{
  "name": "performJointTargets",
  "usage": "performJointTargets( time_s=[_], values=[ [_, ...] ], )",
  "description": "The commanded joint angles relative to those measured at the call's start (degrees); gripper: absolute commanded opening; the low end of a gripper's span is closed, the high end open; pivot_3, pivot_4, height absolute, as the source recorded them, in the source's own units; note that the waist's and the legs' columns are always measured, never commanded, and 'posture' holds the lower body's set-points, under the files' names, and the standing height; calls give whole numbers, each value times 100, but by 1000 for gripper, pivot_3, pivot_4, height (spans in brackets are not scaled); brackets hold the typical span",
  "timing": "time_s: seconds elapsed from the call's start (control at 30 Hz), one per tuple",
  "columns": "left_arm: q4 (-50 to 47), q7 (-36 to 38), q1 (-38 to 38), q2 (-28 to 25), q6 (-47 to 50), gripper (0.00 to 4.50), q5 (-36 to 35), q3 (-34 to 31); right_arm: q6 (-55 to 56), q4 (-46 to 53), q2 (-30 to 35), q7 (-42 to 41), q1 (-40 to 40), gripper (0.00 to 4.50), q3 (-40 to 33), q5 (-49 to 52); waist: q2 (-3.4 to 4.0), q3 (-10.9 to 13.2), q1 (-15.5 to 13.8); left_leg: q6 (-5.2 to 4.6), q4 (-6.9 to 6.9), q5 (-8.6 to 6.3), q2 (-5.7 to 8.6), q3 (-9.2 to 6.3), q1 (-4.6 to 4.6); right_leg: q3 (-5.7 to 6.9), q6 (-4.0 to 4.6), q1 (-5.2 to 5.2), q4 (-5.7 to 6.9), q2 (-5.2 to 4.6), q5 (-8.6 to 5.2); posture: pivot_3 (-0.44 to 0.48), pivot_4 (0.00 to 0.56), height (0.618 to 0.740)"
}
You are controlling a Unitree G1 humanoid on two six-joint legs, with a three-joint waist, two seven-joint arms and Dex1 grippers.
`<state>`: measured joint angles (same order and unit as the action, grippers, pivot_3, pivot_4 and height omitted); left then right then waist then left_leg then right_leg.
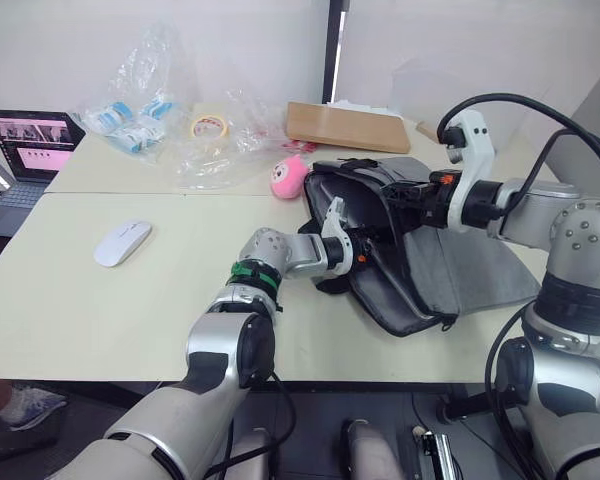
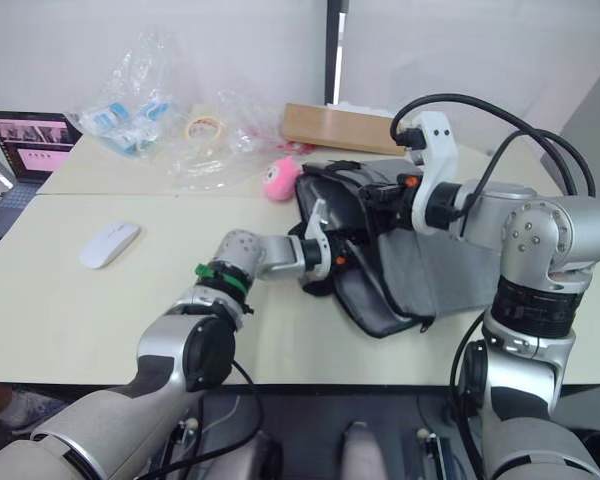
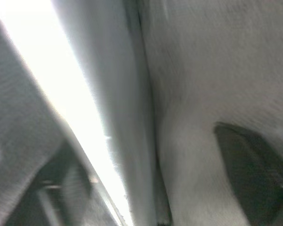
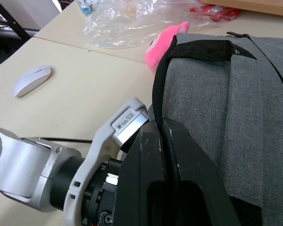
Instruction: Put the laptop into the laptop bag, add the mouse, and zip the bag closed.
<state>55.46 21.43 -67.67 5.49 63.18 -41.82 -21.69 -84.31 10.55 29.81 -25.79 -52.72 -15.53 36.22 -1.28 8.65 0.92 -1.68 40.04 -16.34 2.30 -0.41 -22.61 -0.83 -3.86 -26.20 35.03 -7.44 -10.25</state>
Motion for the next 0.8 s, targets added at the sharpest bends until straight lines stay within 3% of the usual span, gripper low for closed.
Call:
performJointTargets(
  time_s=[0.03, 0.33, 0.5, 0.6, 0.8],
  values=[
    [-876, 237, 194, -309, 592, 4459, -45, 220, 259, 48, 83, -106, -29, 0, -16, 85, 0, 0, 36, 0, -1, 0, -1, 0, 1, 0, 0, 0, 0, 0, 0, 0, 150, 740],
    [-2917, 824, 946, -1803, 1780, 4459, -354, 543, 577, -141, -19, -189, 39, 0, 188, 51, 2, -1, 89, 4, 4, 2, -1, -6, 7, -2, 0, 3, 12, 1, 0, 0, 150, 740],
    [-3871, 1201, 1488, -2509, 1909, 4459, -446, 697, 747, -203, -131, -179, 91, 0, 323, 31, 2, -1, 118, 5, 4, 3, -1, -7, 9, -2, 0, 3, 12, 1, 0, 0, 150, 740],
    [-4775, 1471, 2231, -3157, 1416, 4459, -335, 716, 924, -205, -226, -177, 161, 0, 483, -16, 3, -2, 179, 9, -4, 5, -4, -4, 16, -7, 1, 1, 15, 2, 0, 0, 150, 740],
    [-6534, 1682, 3860, -3714, 65, 4459, -175, 407, 1286, -102, -333, -191, 390, 0, 858, -139, 3, -2, 147, 14, -13, 7, -16, -3, 20, -11, 3, 3, 9, 0, -1, 0, 150, 740]
  ],
)
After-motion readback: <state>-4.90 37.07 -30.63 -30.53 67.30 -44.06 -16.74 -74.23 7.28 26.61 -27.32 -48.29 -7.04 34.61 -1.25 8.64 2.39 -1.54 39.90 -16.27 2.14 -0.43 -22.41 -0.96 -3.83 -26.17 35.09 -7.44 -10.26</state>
